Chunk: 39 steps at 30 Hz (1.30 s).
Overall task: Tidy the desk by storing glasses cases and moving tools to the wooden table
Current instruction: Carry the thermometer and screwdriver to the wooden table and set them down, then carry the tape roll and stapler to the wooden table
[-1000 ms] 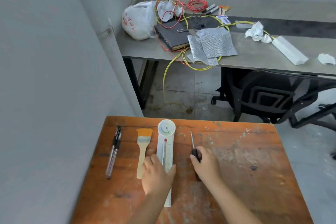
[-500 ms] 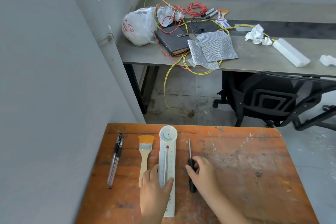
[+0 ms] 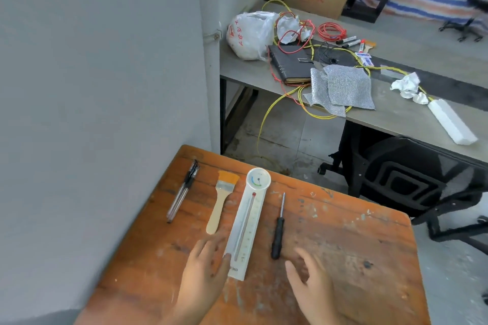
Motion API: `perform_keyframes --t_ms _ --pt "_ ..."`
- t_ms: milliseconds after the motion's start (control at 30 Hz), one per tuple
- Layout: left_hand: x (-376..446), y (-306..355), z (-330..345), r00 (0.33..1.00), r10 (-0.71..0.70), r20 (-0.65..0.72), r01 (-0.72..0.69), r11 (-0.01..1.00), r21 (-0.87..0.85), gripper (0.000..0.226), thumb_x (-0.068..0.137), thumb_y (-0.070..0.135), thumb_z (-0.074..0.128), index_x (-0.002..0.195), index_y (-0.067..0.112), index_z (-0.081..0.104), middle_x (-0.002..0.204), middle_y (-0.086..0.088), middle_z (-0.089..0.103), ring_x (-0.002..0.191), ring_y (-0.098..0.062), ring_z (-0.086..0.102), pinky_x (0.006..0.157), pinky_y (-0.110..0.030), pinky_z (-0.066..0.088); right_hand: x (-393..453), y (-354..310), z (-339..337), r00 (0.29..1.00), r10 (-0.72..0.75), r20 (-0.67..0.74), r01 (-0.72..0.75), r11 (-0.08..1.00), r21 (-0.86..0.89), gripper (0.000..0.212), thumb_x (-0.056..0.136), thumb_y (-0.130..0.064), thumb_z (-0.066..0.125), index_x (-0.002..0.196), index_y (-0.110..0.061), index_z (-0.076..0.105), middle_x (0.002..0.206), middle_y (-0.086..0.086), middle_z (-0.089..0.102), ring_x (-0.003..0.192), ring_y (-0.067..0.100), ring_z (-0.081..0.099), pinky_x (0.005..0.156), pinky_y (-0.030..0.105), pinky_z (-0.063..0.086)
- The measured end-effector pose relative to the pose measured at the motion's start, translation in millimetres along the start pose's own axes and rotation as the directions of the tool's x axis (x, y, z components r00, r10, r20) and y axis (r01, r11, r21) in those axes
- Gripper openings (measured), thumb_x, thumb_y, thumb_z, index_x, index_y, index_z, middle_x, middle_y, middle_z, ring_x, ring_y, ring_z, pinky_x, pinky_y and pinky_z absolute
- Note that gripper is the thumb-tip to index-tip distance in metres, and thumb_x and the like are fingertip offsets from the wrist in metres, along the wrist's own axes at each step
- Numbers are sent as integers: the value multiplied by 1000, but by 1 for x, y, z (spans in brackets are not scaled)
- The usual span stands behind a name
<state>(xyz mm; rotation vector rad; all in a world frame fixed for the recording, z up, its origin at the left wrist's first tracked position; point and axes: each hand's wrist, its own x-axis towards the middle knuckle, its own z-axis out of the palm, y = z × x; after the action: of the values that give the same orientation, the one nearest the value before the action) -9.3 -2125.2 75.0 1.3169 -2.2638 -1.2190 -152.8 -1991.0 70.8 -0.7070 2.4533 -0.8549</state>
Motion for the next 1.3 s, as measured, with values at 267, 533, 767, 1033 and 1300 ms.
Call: perform_keyframes --t_ms 267,533,767,1033,1300 --pt "-134 -33 2 980 -148 -133 119 972 -204 25 68 62 45 93 61 46 115 37 45 110 18 38 85 1 35 -72 37 -4 927 -323 192 302 944 130 39 55 -50 51 91 -38 58 88 -31 66 92 -36 39 78 -16 22" --pt "-314 -51 26 629 -632 -454 292 733 -615 36 84 11 56 94 43 45 110 19 49 95 27 44 76 6 38 -141 3 42 419 -553 721 598 765 239 32 80 -27 58 109 -14 59 108 -12 54 99 -4 49 88 4 33" --pt "-486 -74 75 120 -857 -501 177 515 -839 36 82 3 57 90 37 49 104 6 53 81 26 52 68 7 40 -252 -2 83 44 -528 848 669 646 368 40 74 -14 66 84 -51 56 96 -1 62 85 -19 54 73 -8 36" --pt "-670 -113 100 -243 -883 -402 8 413 -911 30 81 -11 52 101 10 51 109 -14 51 74 20 57 63 5 42 -456 23 145 -228 -431 873 683 568 459 56 79 -3 62 76 -58 57 96 -12 64 90 -16 52 74 -3 39" --pt "-787 -151 64 -435 -796 -422 -92 505 -858 37 83 -5 53 90 31 50 101 11 51 83 24 52 68 4 42 -631 13 183 -509 -299 807 645 488 588 39 84 -7 57 88 -44 47 102 -10 57 97 -3 56 74 -3 40"
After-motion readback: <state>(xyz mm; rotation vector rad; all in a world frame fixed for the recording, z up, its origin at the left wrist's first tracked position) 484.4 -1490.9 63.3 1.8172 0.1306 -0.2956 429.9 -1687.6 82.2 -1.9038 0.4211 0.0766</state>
